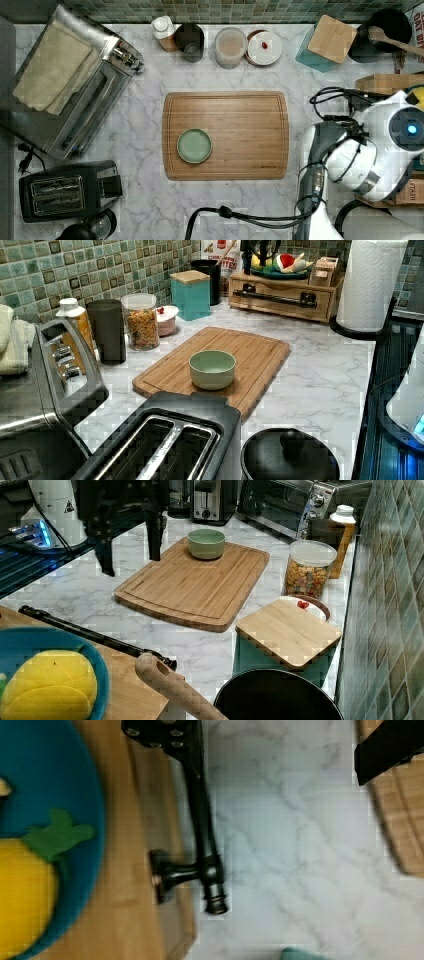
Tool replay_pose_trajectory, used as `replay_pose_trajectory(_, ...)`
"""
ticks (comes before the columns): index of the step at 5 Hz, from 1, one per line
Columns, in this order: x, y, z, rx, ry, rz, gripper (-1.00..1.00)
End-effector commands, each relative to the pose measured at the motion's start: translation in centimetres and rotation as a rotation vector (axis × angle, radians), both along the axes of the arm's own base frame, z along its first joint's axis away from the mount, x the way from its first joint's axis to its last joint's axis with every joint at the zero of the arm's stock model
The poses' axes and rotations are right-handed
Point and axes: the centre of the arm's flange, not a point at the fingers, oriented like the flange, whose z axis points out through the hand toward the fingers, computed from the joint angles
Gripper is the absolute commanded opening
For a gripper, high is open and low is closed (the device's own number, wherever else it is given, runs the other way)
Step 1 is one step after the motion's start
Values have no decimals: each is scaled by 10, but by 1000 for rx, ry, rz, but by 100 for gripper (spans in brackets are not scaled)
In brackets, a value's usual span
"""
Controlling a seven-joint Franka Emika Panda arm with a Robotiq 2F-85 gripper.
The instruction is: Open the drawer.
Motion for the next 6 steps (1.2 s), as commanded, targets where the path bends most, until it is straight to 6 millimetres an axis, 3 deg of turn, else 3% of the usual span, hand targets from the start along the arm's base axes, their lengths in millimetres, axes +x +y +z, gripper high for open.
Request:
replay_pose_trajectory(1,11,26,8,-153,17,209,100)
replay_pose_trajectory(3,12,-7,-17,-132,78,206,100)
replay_pose_trajectory(6,-10,-31,-62,-145,91,64,100)
